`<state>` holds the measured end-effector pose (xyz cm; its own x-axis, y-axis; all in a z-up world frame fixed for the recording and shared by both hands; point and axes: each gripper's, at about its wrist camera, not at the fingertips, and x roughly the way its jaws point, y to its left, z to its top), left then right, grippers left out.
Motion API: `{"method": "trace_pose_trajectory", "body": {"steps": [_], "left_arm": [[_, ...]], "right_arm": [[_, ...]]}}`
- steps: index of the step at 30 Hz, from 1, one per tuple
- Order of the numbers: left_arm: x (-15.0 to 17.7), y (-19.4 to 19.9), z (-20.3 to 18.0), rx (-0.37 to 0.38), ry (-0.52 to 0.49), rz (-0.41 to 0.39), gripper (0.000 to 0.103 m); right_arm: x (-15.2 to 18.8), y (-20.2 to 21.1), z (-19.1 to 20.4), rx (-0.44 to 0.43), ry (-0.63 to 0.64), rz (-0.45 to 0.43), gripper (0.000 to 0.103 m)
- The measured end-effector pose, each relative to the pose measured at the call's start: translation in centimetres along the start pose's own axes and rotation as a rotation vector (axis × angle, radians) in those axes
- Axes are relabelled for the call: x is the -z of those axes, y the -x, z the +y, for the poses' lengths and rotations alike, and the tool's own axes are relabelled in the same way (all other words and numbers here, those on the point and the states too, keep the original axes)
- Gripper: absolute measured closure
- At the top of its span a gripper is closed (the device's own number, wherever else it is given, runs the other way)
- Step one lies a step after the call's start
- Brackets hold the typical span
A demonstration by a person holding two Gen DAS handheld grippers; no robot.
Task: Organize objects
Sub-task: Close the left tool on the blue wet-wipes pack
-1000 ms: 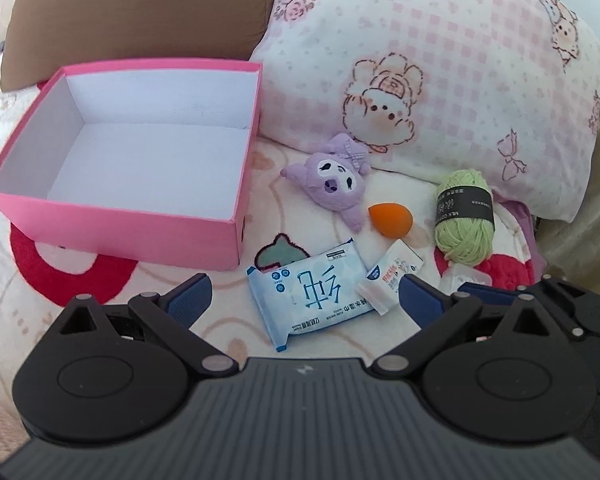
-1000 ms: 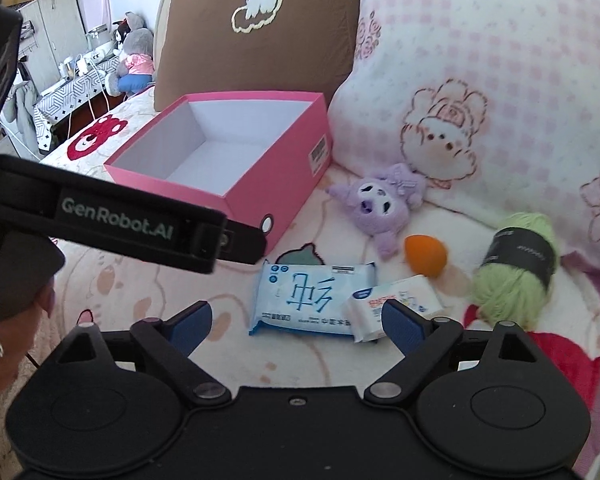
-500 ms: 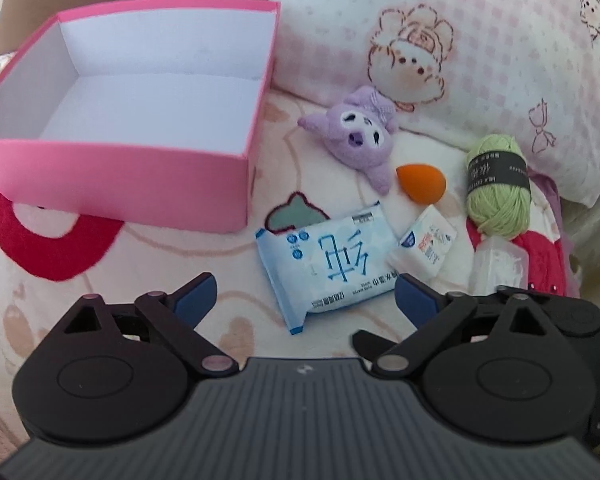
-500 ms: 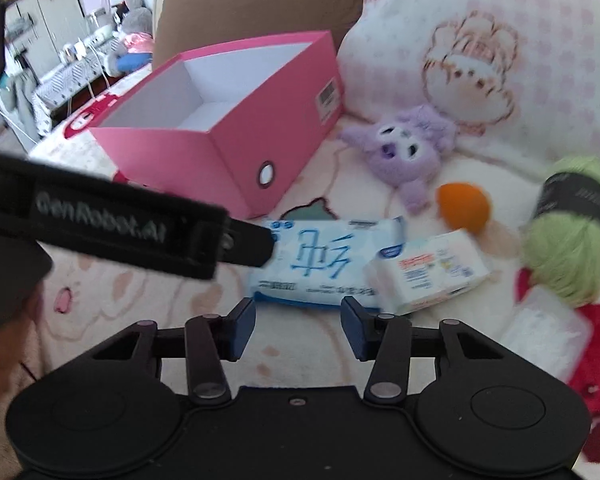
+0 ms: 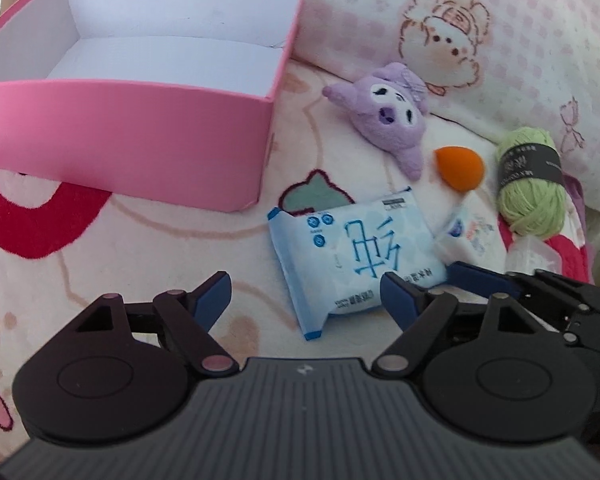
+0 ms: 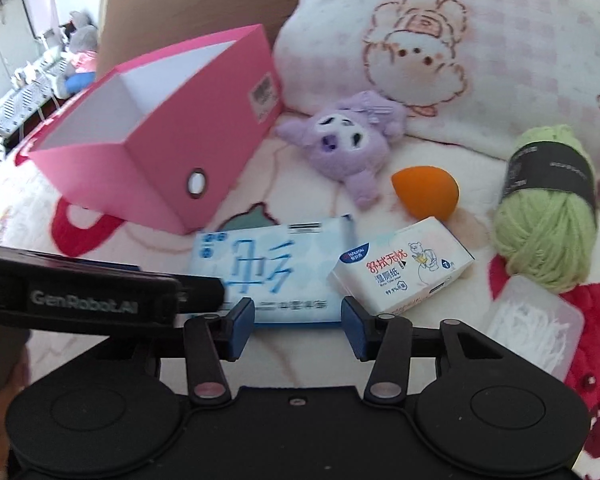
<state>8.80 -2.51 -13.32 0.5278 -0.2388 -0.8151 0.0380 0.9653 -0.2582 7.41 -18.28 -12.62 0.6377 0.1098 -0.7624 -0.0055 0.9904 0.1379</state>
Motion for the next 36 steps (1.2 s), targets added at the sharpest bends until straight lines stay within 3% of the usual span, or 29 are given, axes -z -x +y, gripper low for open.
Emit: {"method": "trace_pose_trajectory", "body": {"steps": [3, 13, 16, 21, 28, 32, 36], "left_arm": [[0.1, -0.2, 0.3, -0.012, 0.000, -0.012, 0.041], [0.3, -1.7, 1.2, 0.058, 0.075, 0.011, 0.054], [0.5, -1.8, 1.1, 0.091, 0.065, -0.001, 0.068], [0.7, -1.2, 0.4, 0.130, 0.030, -0.021, 0.070], [1.0, -0.1, 0.3, 0.058, -0.015, 0.031, 0.069], [1.6, -0.7, 0.4, 0.029, 0.013, 0.034, 0.065], [1.4, -1.0, 0.7, 0.017, 0.045, 0.036, 0.056]], "right_arm": [[0.1, -0.6, -0.4, 0.030, 0.001, 0.010, 0.045], [0.3, -2.0, -1.1, -0.002, 0.000, 0.016, 0.045], [0.2, -2.3, -1.2, -0.017, -0.004, 0.011, 0.045], [0.2, -1.8, -0.8, -0.017, 0.011, 0.018, 0.047], [0.8, -0.4, 1.0, -0.116, 0.049, 0.073, 0.045], [1.4, -0.5, 1.4, -0.140, 0.040, 0.131, 0.038], [1.2, -0.6, 1.1, -0.118, 0.011, 0.114, 0.038]]}}
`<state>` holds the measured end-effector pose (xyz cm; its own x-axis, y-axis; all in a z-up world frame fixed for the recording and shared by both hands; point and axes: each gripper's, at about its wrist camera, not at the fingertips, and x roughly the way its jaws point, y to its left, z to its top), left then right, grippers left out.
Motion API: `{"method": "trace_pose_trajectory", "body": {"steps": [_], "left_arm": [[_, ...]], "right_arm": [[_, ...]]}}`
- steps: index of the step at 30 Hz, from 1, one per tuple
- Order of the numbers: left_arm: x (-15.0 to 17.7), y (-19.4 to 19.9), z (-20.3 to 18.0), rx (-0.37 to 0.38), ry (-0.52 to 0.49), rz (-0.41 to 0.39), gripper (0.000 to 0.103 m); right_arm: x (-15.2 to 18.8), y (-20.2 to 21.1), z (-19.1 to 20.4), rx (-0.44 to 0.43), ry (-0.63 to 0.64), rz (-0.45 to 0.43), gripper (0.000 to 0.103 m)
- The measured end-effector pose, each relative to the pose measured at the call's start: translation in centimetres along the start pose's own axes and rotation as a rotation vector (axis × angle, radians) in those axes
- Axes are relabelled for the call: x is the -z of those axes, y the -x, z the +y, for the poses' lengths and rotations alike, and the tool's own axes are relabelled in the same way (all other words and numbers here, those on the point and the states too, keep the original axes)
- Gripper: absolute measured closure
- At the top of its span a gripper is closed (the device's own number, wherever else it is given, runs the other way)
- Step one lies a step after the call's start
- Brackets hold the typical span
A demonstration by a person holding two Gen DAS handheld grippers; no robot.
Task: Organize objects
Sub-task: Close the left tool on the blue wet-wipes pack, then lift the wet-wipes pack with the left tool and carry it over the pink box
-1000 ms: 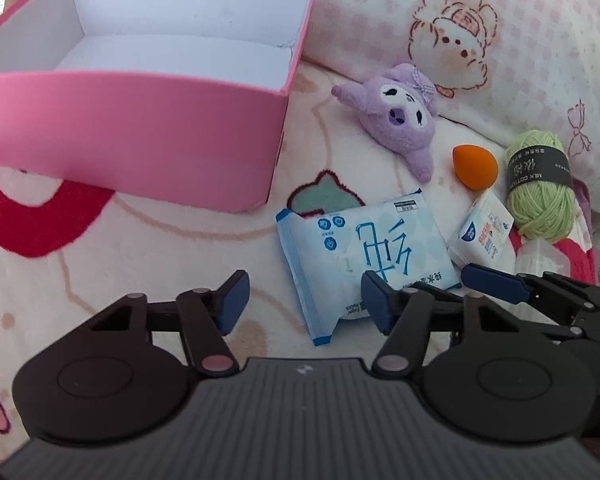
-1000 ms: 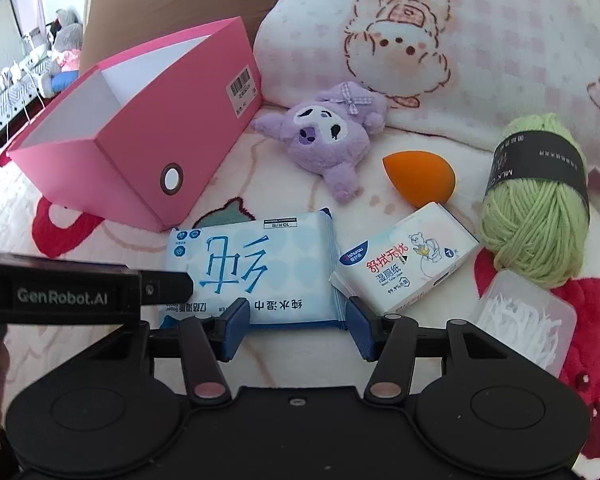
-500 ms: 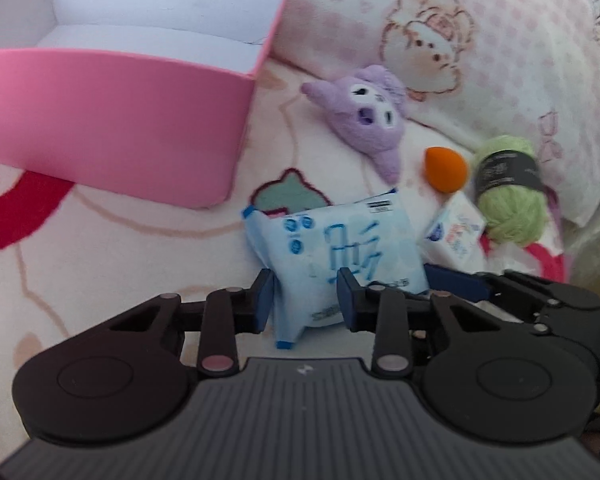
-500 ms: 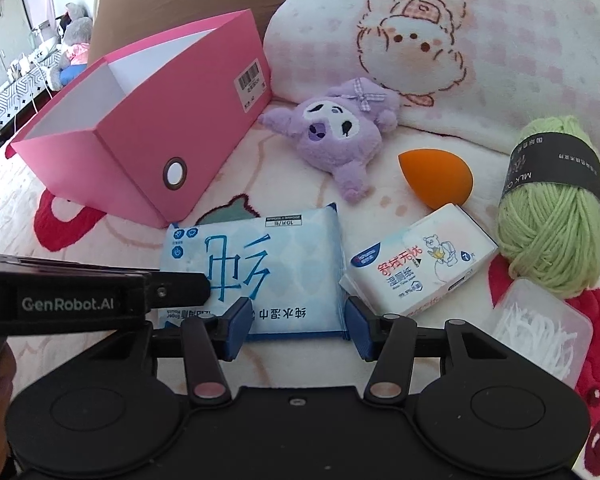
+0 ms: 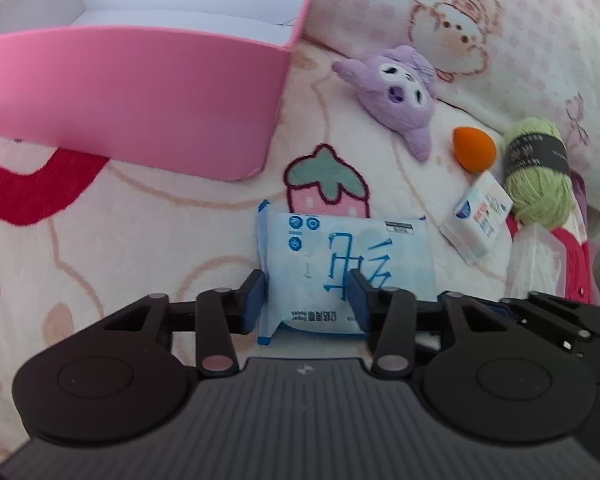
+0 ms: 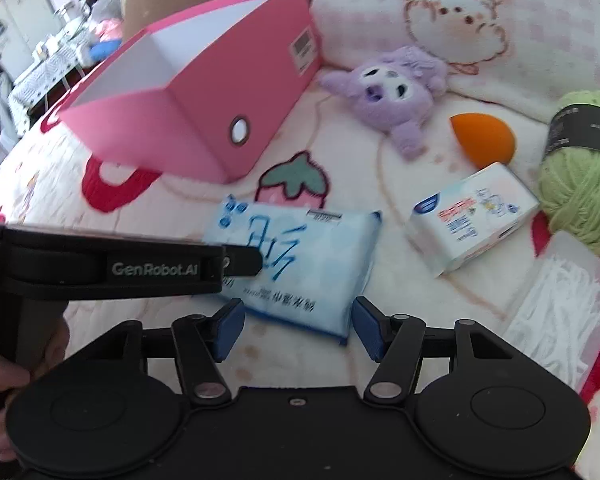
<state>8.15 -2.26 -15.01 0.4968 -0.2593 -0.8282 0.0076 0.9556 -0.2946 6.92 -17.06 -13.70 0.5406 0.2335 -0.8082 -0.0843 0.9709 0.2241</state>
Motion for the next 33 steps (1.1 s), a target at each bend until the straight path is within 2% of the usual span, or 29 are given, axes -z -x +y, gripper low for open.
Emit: {"method": "trace_pose_trajectory", "body": {"steps": [3, 7, 12, 21, 27, 33], "left_arm": [[-0.1, 0.0, 0.4, 0.017, 0.007, 0.005, 0.056], [0.1, -0.1, -0.1, 0.018, -0.021, -0.001, 0.060], [0.5, 0.2, -0.2, 0.026, -0.020, -0.012, 0.064], [1.1, 0.8, -0.1, 0.052, 0.010, 0.010, 0.065], [1.5, 1.7, 0.4, 0.059, 0.053, 0.014, 0.065], [1.8, 2.6, 0.3, 0.092, 0.047, 0.037, 0.065]], "right_arm": [[0.0, 0.1, -0.7, 0.006, -0.024, -0.021, 0.038], [0.1, -1.2, -1.2, 0.010, -0.047, -0.001, 0.040], [0.1, -1.0, -0.5, 0.003, -0.007, -0.026, 0.052], [0.4, 0.0, 1.0, 0.041, 0.071, -0.047, 0.052], [0.9, 0.9, 2.2, 0.056, 0.128, -0.053, 0.048], [1.3, 1.7, 3.4, 0.071, 0.171, -0.056, 0.033]]}}
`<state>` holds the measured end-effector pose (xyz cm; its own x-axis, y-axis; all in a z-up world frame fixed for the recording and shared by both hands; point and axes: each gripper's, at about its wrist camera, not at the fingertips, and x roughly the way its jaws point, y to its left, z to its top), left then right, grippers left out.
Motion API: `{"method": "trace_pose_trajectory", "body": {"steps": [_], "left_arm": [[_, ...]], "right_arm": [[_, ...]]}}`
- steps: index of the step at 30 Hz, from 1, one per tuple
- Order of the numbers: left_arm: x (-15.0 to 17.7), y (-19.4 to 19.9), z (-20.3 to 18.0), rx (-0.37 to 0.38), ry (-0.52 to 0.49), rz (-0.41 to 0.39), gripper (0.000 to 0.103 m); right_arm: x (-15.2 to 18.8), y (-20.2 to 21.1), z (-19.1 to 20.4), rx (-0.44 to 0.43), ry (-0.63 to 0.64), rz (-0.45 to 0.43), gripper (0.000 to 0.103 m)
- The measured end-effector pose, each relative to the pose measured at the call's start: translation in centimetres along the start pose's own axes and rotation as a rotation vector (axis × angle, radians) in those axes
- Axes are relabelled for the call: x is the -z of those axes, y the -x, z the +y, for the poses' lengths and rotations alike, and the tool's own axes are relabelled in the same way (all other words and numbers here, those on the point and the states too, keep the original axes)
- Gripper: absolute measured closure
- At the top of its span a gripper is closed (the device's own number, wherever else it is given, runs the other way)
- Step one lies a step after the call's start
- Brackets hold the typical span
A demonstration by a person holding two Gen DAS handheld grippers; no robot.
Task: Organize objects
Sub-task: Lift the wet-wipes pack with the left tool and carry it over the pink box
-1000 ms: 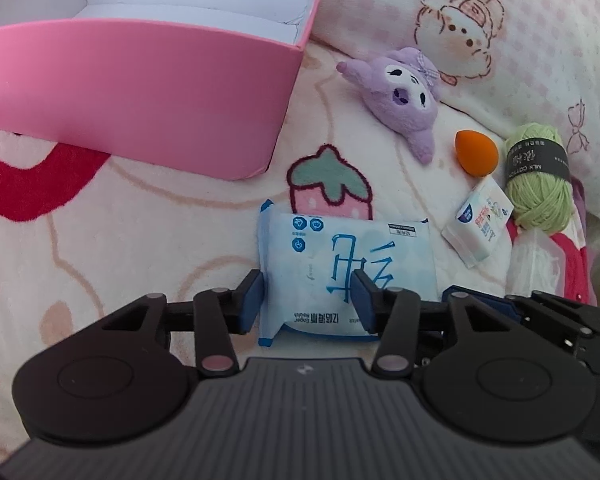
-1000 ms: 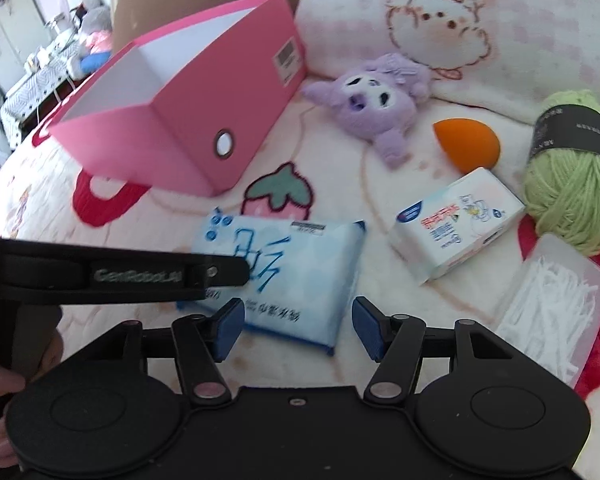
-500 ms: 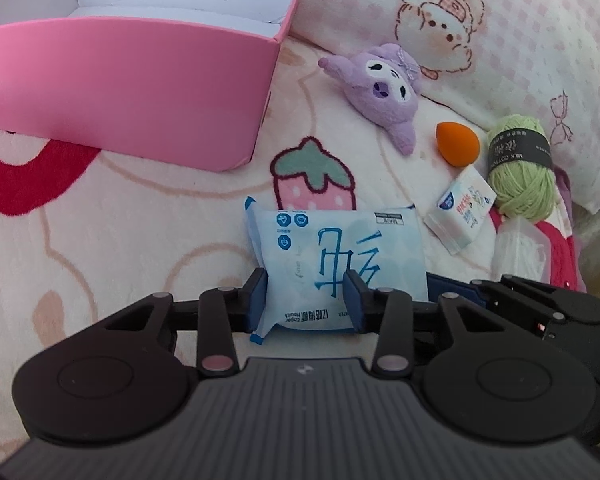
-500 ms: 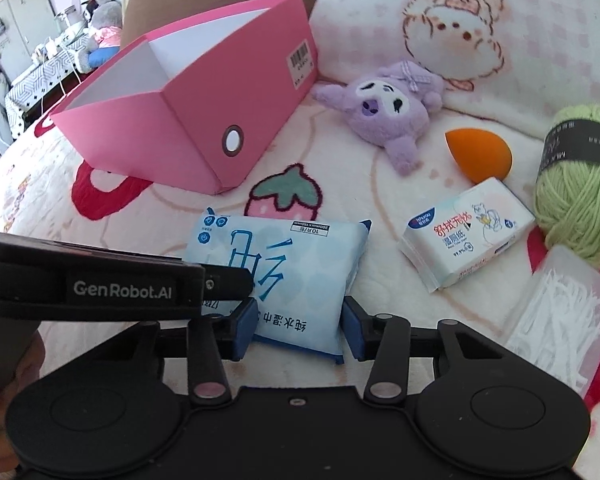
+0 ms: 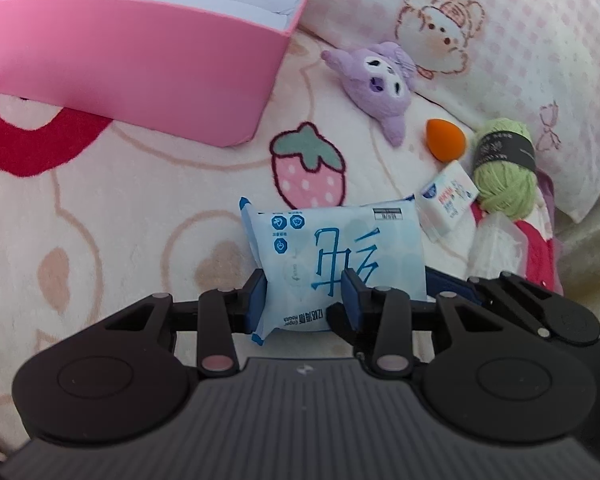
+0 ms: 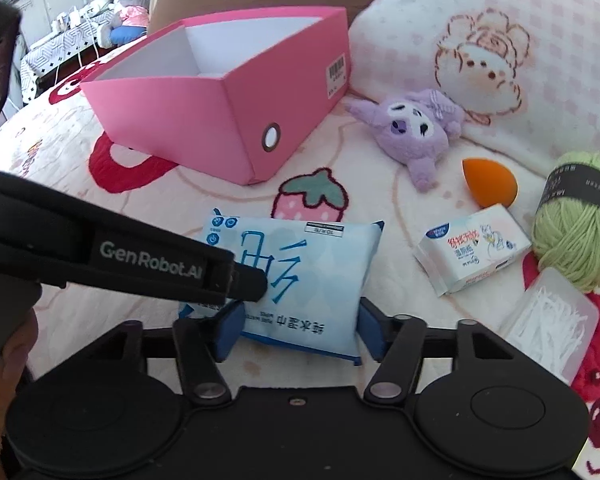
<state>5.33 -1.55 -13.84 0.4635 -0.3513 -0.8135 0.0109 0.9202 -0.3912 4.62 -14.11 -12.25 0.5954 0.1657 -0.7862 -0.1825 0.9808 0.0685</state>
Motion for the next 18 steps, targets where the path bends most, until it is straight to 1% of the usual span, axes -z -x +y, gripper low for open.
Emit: {"method": "trace_pose_trajectory", "body": {"steps": [4, 11, 14, 18], "left_arm": [[0.5, 1.1, -0.4, -0.001, -0.018, -0.007, 0.065], [0.8, 3.4, -0.8, 0.027, -0.045, -0.023, 0.062], [0.7, 4.6, -1.0, 0.050, -0.040, -0.003, 0.061], [0.8, 5.7, -1.2, 0.069, -0.039, 0.018, 0.060]], "right_arm": [[0.0, 1.1, 0.3, -0.006, -0.006, -0.007, 0.030], [-0.1, 2.9, 1.3, 0.000, -0.012, -0.048, 0.021], [0.1, 3.7, 1.2, -0.009, -0.066, -0.064, 0.019], [0.5, 5.1, 1.5, -0.003, -0.091, -0.098, 0.017]]}}
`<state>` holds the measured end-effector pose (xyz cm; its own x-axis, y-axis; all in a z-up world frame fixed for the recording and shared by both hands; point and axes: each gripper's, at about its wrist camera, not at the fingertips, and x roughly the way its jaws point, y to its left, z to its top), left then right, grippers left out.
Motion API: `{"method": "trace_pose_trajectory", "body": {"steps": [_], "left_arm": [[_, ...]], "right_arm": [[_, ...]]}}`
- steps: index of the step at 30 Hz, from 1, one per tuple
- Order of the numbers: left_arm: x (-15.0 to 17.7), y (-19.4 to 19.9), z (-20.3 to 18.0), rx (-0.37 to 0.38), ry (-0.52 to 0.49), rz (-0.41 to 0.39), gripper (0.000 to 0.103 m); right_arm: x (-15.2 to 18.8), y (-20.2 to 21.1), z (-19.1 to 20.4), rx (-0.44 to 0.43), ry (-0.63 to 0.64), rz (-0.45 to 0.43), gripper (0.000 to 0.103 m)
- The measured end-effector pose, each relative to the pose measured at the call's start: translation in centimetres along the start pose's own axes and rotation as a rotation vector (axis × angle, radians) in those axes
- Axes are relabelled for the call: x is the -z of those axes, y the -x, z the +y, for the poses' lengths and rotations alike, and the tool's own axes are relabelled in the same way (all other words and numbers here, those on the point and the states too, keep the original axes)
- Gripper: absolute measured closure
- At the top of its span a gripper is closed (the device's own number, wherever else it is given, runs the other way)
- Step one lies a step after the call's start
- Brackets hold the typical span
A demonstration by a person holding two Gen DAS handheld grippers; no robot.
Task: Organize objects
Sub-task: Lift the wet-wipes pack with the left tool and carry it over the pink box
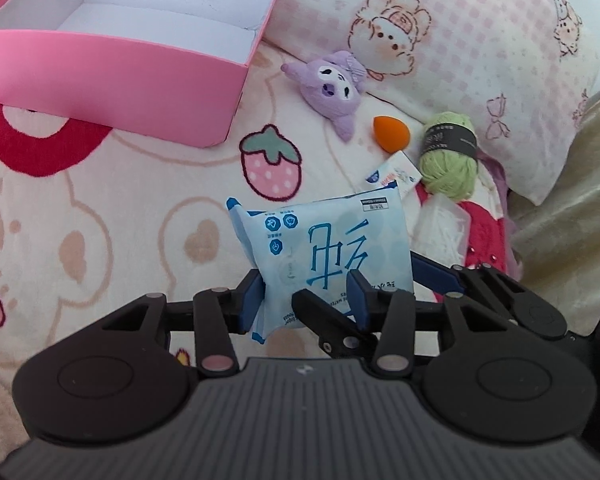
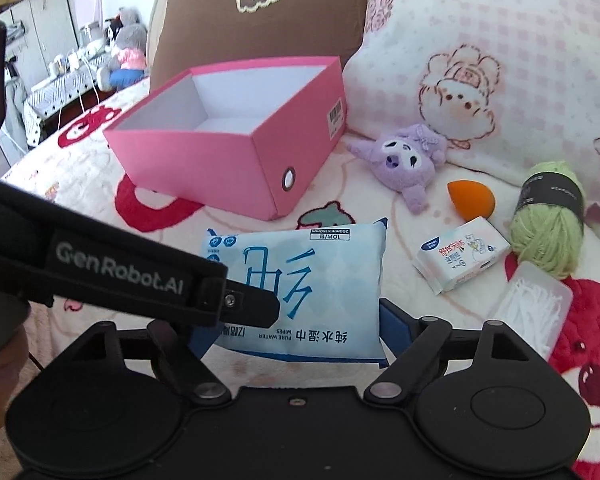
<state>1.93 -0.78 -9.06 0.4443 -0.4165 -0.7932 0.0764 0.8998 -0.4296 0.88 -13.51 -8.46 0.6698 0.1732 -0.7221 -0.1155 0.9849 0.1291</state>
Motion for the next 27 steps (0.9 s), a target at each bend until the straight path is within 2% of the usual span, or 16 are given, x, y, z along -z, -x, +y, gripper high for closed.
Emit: {"method": "trace_pose_trajectory", "body": {"steps": [5, 15, 27], "left_arm": [[0.1, 1.0, -0.2, -0.006, -0.010, -0.010, 0.059], [-0.6, 3.0, 0.6, 0.027, 0.007, -0.052, 0.056], [-1.4, 5.7, 1.6, 0.021, 0.010, -0.115, 0.056]], "right_arm": [[-0.3, 0.9, 0.9, 0.013, 0.012, -0.006, 0.015], [-1.7, 2.0, 2.3, 0.024, 0.021, -0.012, 0.013], [-4.1, 3.0, 4.7, 0.018, 0.096, -0.044, 0.011]]}}
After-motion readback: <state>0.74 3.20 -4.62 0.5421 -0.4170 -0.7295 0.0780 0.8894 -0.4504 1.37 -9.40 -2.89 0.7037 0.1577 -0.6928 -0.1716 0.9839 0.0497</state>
